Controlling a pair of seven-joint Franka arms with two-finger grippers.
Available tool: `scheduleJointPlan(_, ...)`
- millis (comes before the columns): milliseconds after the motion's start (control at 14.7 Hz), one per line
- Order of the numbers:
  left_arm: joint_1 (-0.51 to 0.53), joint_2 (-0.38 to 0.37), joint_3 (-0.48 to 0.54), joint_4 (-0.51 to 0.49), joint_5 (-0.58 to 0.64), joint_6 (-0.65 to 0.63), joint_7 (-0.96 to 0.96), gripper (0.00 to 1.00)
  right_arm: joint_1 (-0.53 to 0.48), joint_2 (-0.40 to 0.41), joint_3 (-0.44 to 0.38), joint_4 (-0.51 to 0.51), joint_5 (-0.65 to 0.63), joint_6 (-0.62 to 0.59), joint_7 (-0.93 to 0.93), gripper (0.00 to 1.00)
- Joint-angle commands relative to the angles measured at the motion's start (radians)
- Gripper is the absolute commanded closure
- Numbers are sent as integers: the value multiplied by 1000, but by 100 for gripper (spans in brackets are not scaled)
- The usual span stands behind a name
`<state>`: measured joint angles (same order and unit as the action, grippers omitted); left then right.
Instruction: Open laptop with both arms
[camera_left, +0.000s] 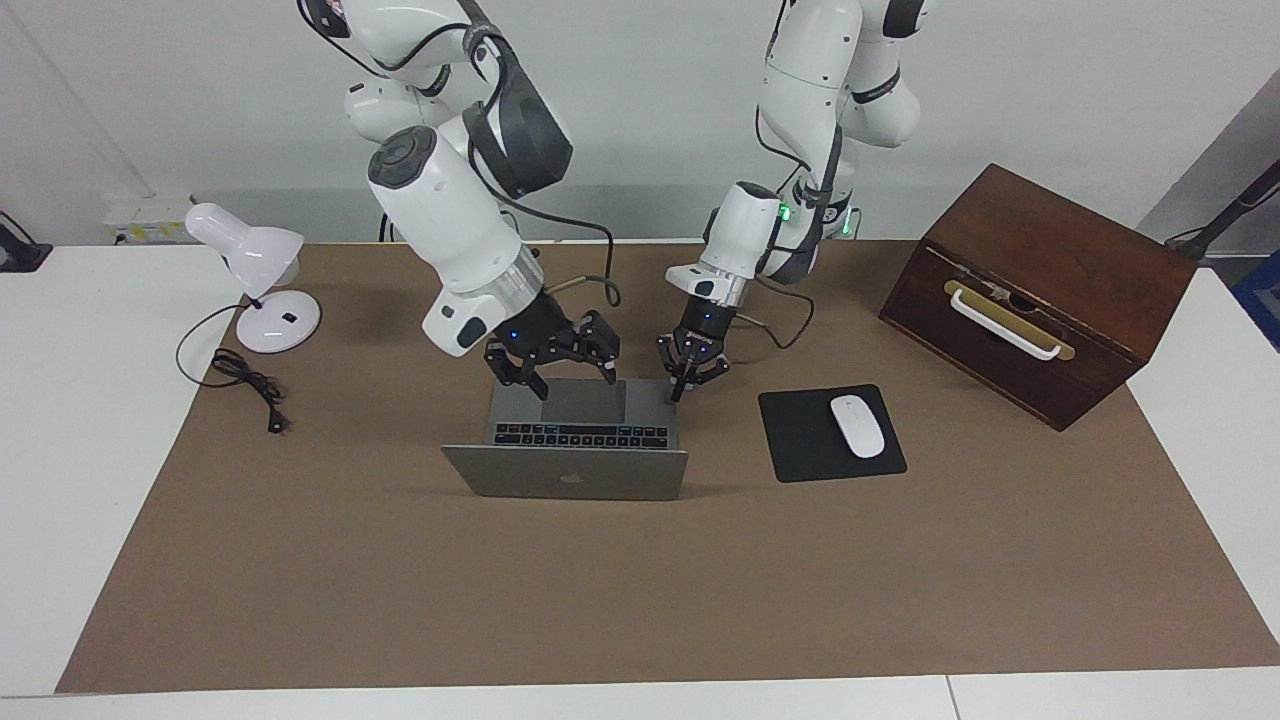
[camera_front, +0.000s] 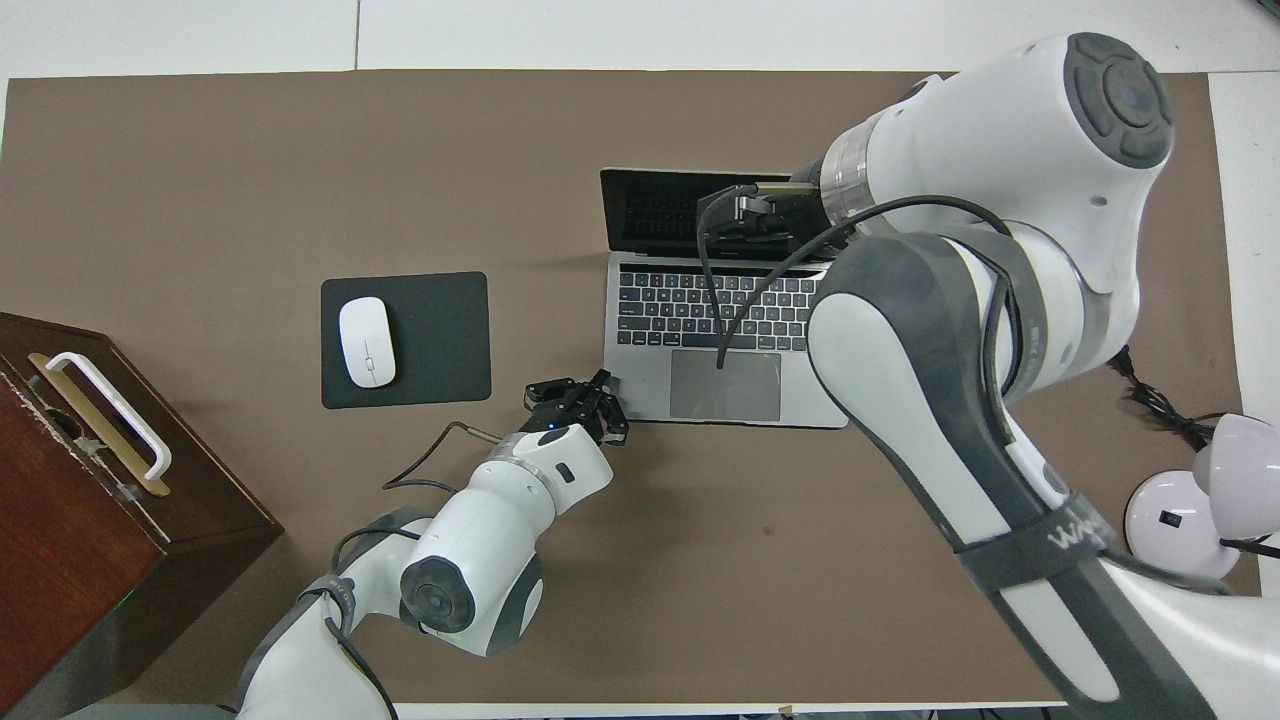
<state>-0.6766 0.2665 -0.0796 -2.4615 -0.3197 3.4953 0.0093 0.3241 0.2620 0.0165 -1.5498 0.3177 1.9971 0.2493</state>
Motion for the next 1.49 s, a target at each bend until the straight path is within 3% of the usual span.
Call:
scheduleJointPlan(0, -14, -64, 4, -11, -70, -31, 8, 100, -5, -65, 3, -19, -86, -124, -9, 0)
scheduleJointPlan(475, 55, -288, 12, -11, -94, -388, 9, 100, -20, -190, 3, -70, -236, -411, -60, 0)
scheduleJointPlan(747, 120, -389, 15, -8, -88, -569, 17, 100, -42, -239, -1, -84, -296, -480, -99, 0)
scheduleJointPlan(883, 182, -461, 17, 4, -64, -710, 24, 100, -69, -265, -1, -85, -296, -492, -102, 0)
scheduleJointPlan(1019, 270, -521, 15, 67, 60, -914, 41, 100, -100, -280, 0, -85, -296, -517, -142, 0)
scheduleJointPlan(1087, 297, -532, 15, 128, 106, -1029, 41, 94, -117, -282, 3, -81, -296, -521, -156, 0)
scheduleJointPlan(1155, 316, -533, 15, 183, 123, -1123, 41, 78, -131, -280, 5, -73, -295, -537, -159, 0)
scheduleJointPlan(1223, 339, -535, 17, 228, 125, -1194, 41, 56, -151, -277, 5, -69, -293, -538, -160, 0)
scheduleJointPlan(1358, 370, -559, 17, 265, 142, -1278, 41, 0, -196, -270, 14, -69, -287, -517, -160, 0)
scheduleJointPlan(1426, 385, -576, 17, 272, 163, -1306, 43, 0, -230, -268, 38, -70, -289, -500, -160, 0)
